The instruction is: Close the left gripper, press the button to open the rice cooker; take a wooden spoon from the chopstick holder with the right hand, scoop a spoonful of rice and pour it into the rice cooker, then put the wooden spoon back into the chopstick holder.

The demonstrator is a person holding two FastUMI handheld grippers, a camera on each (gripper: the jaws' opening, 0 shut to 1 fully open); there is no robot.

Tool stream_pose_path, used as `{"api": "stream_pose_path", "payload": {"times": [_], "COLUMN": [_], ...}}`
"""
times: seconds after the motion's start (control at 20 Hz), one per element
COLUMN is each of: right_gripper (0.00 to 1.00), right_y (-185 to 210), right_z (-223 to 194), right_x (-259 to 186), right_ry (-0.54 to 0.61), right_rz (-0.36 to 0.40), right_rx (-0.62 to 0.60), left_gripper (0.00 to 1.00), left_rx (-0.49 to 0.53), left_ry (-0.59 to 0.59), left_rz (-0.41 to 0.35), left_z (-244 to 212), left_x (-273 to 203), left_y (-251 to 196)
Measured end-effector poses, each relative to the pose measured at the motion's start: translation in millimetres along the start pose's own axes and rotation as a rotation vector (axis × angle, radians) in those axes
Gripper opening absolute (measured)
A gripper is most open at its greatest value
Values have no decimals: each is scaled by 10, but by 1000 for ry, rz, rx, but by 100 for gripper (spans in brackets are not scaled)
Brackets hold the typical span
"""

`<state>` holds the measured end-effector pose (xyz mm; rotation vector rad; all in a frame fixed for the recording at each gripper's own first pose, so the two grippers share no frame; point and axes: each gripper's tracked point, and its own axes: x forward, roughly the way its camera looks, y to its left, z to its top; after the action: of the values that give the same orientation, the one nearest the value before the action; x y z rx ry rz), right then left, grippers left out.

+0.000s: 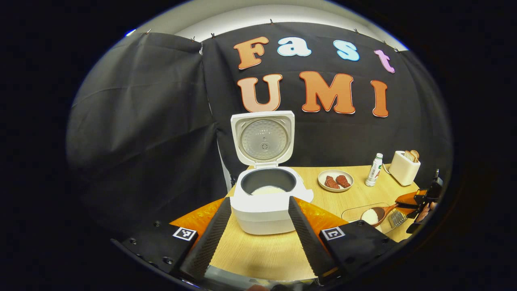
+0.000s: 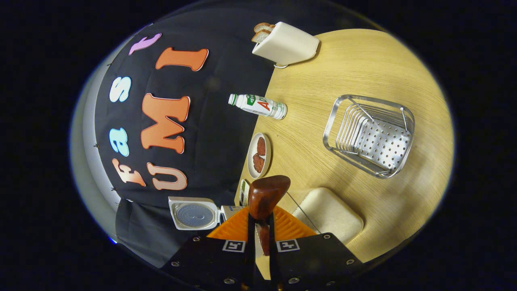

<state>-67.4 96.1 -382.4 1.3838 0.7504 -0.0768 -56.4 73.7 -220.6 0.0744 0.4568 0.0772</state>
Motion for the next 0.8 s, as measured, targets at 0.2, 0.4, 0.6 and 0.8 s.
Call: {"api": "stream_pose_path", "payload": {"times": [0.2,0.4,0.6,0.8], "right_gripper": [14,14,14,14], "right_y": [510,1086,1587,2007], "right_z": [-77,-247,-465,-754], "right_x": [42,198,493,891], "right_ry": [24,63,99,129], "right_rz": [86,165,213,236], "right_rx": [36,35,24,10], "left_gripper": [96,97,96,96], "left_rx": [-19,-22,-29,-69], "left_ry": [-6,-27,-41,-31], "left_rz": [14,40,72,109], "left_z": [21,70,85,27], "left_x": [-8,-26,-32,0], "left_y": [90,237,418,600]}}
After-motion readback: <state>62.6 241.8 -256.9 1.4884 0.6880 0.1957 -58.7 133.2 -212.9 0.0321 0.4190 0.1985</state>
